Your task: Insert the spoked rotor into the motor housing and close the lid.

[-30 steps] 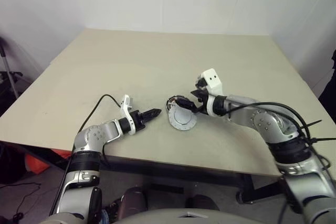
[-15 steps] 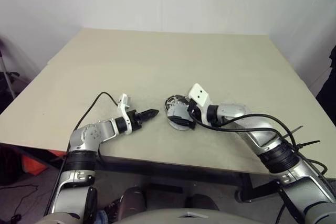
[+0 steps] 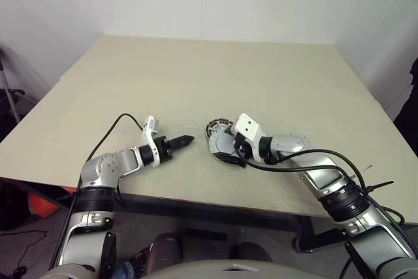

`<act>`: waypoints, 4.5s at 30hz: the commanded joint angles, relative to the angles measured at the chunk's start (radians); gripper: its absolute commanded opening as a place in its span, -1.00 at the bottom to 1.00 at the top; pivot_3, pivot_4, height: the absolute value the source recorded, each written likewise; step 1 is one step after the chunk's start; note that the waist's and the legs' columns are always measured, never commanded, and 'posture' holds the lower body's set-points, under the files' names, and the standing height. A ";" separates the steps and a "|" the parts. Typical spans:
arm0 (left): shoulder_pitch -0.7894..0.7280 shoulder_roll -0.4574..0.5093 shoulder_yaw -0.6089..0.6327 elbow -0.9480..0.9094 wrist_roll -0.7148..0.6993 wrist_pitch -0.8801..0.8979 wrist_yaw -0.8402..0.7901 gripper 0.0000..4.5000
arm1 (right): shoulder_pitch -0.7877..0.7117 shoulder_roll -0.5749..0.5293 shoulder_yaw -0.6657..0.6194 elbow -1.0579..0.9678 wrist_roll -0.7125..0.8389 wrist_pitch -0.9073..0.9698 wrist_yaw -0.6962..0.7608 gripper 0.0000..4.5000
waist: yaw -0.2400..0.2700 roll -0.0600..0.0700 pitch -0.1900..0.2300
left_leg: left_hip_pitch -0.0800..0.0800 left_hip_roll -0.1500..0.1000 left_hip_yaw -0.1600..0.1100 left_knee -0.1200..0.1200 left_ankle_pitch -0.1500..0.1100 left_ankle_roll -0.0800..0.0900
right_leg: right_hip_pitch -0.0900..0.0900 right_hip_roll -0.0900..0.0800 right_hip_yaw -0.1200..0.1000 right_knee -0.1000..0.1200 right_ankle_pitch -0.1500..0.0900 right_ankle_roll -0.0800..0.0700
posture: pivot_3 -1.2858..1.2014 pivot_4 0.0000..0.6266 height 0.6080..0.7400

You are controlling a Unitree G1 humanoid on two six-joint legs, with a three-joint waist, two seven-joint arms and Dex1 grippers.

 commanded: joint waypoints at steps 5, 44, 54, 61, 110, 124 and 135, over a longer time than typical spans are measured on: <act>-0.022 0.012 -0.008 -0.042 -0.001 -0.001 -0.025 0.20 | 0.012 0.024 -0.035 0.018 -0.053 -0.032 -0.002 0.92 | 0.000 0.000 0.000 | 0.001 0.000 0.000 0.000 0.000 0.000 | 0.001 0.000 0.000 0.000 0.000 0.000 | 0.03 -1.00 1.00; 0.077 -0.001 -0.024 -0.104 0.036 -0.029 0.000 0.20 | -0.252 0.281 -0.234 0.301 -0.063 0.224 -0.183 0.33 | -0.005 0.001 0.002 | 0.002 0.002 0.001 0.001 0.001 -0.002 | 0.000 0.001 0.000 0.002 0.001 -0.002 | 0.03 -1.00 1.00; 0.112 -0.010 -0.032 -0.148 0.032 -0.018 0.023 0.20 | -0.289 0.304 -0.241 0.355 -0.065 0.268 -0.177 0.33 | -0.004 0.001 0.002 | 0.001 0.002 0.001 0.000 0.001 -0.002 | 0.000 0.002 0.000 0.001 0.001 -0.002 | 0.03 -1.00 1.00; 0.101 -0.012 -0.032 -0.137 0.033 -0.020 0.030 0.20 | -0.268 0.272 -0.191 0.365 -0.120 0.216 -0.162 0.33 | -0.003 0.001 0.002 | 0.002 0.002 0.001 0.000 0.001 -0.002 | 0.000 0.002 0.000 0.001 0.001 -0.002 | 0.03 -1.00 1.00; 0.077 -0.017 -0.048 -0.072 0.062 -0.047 0.018 0.20 | -0.235 0.294 -0.267 0.282 -0.021 0.329 -0.061 0.33 | -0.001 0.001 0.001 | 0.004 0.002 0.001 -0.001 0.001 -0.002 | 0.002 0.001 0.000 0.001 0.001 -0.002 | 0.03 -1.00 1.00; 0.110 -0.022 -0.060 -0.100 0.063 -0.049 0.024 0.20 | -0.234 0.282 -0.249 0.294 -0.072 0.239 -0.092 0.33 | -0.002 0.002 0.001 | 0.004 0.002 0.001 -0.001 0.001 -0.003 | 0.002 0.001 0.000 0.001 0.001 -0.002 | 0.03 -1.00 1.00; 0.106 -0.026 -0.066 -0.090 0.068 -0.054 0.026 0.20 | -0.234 0.278 -0.240 0.301 -0.084 0.168 -0.093 0.33 | -0.001 0.002 0.001 | 0.003 0.002 0.001 -0.001 0.001 -0.003 | 0.001 0.001 0.000 0.001 0.001 -0.002 | 0.03 -1.00 1.00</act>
